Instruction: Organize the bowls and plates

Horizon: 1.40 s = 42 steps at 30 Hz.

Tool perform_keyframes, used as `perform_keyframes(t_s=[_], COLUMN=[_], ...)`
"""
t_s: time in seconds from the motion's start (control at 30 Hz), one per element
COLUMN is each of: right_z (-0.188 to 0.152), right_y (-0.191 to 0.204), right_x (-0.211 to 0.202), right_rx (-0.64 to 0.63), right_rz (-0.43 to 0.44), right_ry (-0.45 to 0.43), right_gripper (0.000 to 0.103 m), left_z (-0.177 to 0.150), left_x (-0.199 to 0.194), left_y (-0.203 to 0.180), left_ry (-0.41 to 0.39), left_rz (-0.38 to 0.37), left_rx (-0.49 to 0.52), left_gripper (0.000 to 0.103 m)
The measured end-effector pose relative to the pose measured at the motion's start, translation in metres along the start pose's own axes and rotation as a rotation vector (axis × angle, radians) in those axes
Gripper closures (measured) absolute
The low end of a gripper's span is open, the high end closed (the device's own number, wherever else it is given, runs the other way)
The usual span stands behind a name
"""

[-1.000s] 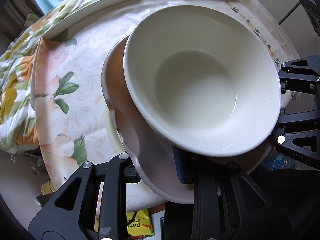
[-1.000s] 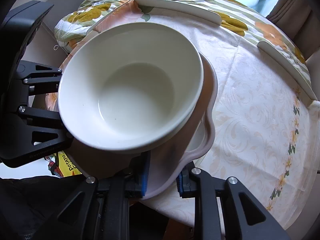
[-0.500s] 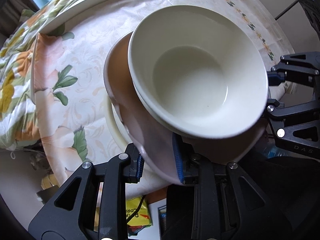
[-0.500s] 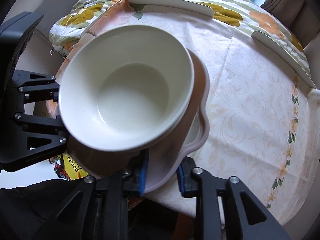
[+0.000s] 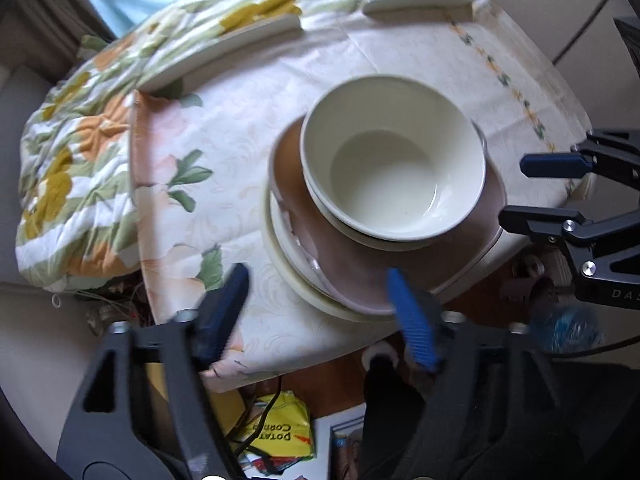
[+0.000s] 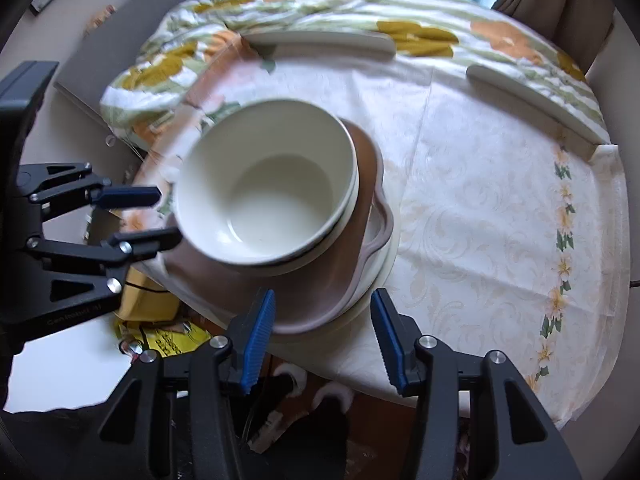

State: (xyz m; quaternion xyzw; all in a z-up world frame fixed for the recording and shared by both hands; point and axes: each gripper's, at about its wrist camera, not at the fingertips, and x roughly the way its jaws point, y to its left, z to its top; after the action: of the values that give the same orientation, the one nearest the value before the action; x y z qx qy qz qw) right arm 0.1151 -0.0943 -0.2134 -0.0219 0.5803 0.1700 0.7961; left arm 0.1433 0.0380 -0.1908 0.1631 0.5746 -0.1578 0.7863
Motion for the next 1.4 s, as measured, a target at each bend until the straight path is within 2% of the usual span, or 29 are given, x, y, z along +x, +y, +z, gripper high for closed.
perform_keyframes(t_s=[0.1, 0.17, 0.3, 0.4, 0.43, 0.47, 0.5, 0.53, 0.57, 0.6, 0.67, 0.93, 1.4], right_z=[-0.012, -0.019, -0.036, -0.047, -0.051, -0.055, -0.059, -0.064, -0.069, -0.073, -0.077, -0.089, -0.088], right_y=[-0.002, -0.004, -0.01, -0.015, -0.017, -0.017, -0.017, -0.017, -0.018, -0.018, -0.02, -0.02, -0.008], right_x=[-0.024, -0.041, -0.095, -0.14, -0.153, -0.166, -0.176, -0.187, -0.196, -0.206, -0.214, -0.23, -0.233], right_rx=[-0.002, 0.004, 0.017, 0.041, 0.049, 0.06, 0.072, 0.087, 0.102, 0.123, 0.154, 0.199, 0.196], right_rz=[-0.004, -0.009, -0.043, -0.077, -0.091, -0.111, -0.132, -0.155, -0.176, -0.199, -0.229, -0.309, -0.314], right_ry=[-0.067, -0.108, -0.237, -0.353, -0.389, -0.427, -0.461, -0.504, -0.543, -0.585, -0.618, -0.72, -0.768], right_gripper=[0.058, 0.058, 0.058, 0.058, 0.057, 0.054, 0.045, 0.037, 0.02, 0.009, 0.002, 0.002, 0.002], left_z=[-0.008, -0.013, -0.022, -0.031, -0.033, -0.037, -0.04, -0.045, -0.048, -0.05, -0.051, -0.053, -0.062], left_x=[-0.026, -0.049, -0.104, -0.156, -0.167, -0.181, -0.192, -0.205, -0.213, -0.219, -0.226, -0.228, -0.226], left_y=[-0.004, -0.011, -0.031, -0.047, -0.051, -0.056, -0.058, -0.063, -0.065, -0.068, -0.072, -0.081, -0.076], left_ry=[-0.063, -0.133, -0.312, -0.484, -0.519, -0.563, -0.605, -0.667, -0.695, -0.718, -0.741, -0.774, -0.815], left_rz=[0.005, 0.006, 0.032, 0.051, 0.061, 0.074, 0.081, 0.093, 0.099, 0.102, 0.12, 0.217, 0.222], left_rx=[-0.087, -0.143, -0.219, -0.277, -0.289, -0.302, -0.31, -0.318, -0.32, -0.316, -0.301, -0.269, -0.275], left_gripper=[0.026, 0.026, 0.026, 0.025, 0.021, 0.008, 0.001, 0.0, 0.0, 0.0, 0.0, 0.0, 0.0])
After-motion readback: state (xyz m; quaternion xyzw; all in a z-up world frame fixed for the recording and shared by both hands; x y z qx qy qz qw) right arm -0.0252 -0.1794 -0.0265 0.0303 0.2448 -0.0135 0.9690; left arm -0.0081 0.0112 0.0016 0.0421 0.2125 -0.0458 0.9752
